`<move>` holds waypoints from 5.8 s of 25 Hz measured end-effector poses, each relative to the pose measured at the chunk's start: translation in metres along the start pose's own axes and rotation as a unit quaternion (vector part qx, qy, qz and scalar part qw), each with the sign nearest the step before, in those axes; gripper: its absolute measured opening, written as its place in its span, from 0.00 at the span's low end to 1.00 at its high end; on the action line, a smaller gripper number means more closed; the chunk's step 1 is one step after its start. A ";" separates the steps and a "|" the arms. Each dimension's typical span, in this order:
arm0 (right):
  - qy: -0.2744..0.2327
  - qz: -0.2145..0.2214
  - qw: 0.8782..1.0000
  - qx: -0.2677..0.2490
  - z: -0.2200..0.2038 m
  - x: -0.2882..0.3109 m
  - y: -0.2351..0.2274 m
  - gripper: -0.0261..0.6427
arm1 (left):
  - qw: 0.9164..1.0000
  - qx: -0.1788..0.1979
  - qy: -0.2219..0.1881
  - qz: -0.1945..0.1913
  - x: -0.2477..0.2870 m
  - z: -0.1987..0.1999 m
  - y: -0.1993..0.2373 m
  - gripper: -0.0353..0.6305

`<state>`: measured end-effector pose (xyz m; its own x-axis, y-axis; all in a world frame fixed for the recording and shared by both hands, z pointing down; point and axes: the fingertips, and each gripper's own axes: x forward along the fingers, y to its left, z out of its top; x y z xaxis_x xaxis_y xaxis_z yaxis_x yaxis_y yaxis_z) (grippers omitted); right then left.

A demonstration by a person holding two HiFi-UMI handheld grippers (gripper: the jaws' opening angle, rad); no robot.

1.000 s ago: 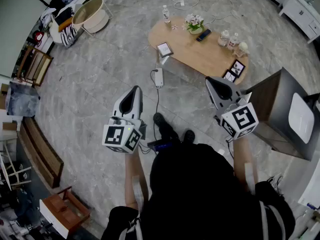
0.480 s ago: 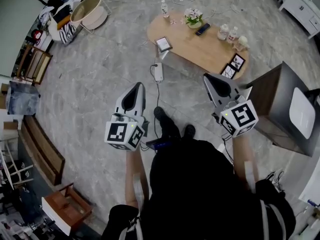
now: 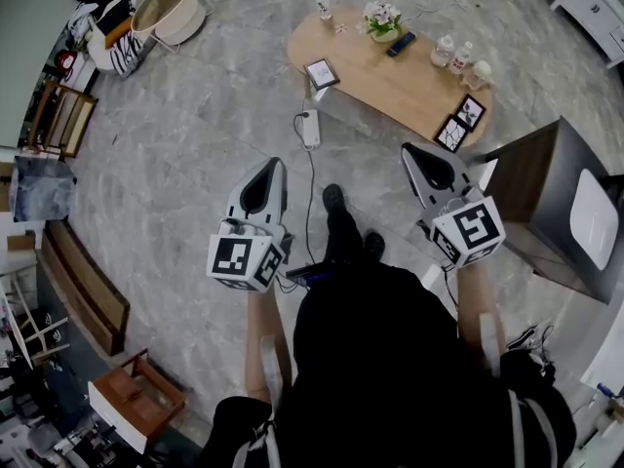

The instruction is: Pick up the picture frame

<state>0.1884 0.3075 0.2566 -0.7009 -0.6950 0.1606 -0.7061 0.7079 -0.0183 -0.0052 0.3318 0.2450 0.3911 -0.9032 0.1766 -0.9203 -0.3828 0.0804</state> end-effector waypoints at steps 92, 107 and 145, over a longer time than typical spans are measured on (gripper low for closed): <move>0.163 0.234 0.958 0.030 -0.125 0.505 -0.236 0.06 | 0.933 -0.339 0.118 0.033 0.476 -0.310 0.293 0.24; 0.200 0.220 0.953 0.050 -0.195 0.548 -0.233 0.06 | 0.878 -0.460 0.132 0.020 0.510 -0.467 0.306 0.49; 0.239 0.198 0.948 0.073 -0.259 0.566 -0.234 0.06 | 0.815 -0.560 0.136 -0.061 0.558 -0.547 0.286 0.21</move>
<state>-0.0171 -0.2184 0.6078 -0.8121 -0.2172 0.5416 -0.4288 0.8516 -0.3014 -0.0471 -0.1752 0.9036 0.6065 -0.7372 0.2979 -0.3510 0.0880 0.9322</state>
